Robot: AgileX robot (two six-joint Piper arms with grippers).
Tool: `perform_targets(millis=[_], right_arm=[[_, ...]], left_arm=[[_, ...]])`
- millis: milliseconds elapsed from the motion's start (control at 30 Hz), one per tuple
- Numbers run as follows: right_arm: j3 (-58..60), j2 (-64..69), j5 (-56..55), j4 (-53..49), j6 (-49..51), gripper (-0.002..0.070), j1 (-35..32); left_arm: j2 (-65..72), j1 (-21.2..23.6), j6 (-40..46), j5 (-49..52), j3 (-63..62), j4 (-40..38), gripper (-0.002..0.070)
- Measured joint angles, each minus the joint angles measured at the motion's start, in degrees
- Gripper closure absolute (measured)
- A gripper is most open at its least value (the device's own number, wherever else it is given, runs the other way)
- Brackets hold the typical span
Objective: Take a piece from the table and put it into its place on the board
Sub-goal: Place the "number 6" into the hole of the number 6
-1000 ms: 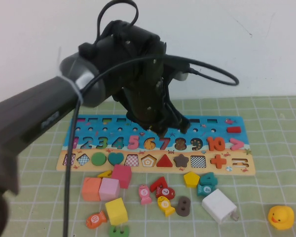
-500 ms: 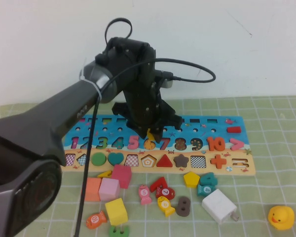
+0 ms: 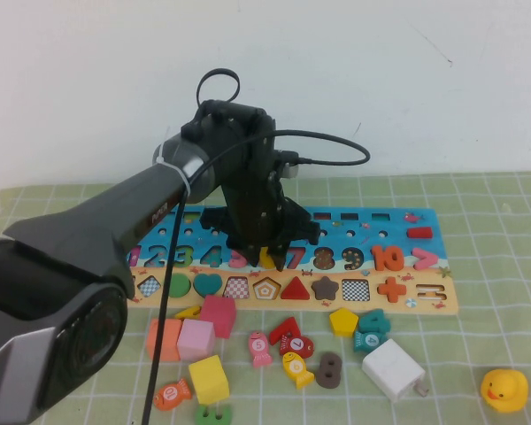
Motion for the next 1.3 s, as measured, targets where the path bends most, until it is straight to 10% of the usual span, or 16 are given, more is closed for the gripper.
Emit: perform_targets(millis=[1300], right_arm=[[0.0, 0.0, 0.0, 0.0, 0.0, 0.0678, 0.0]], left_arm=[[2.0, 0.2, -0.1, -1.7, -0.3, 2.0, 0.0363]])
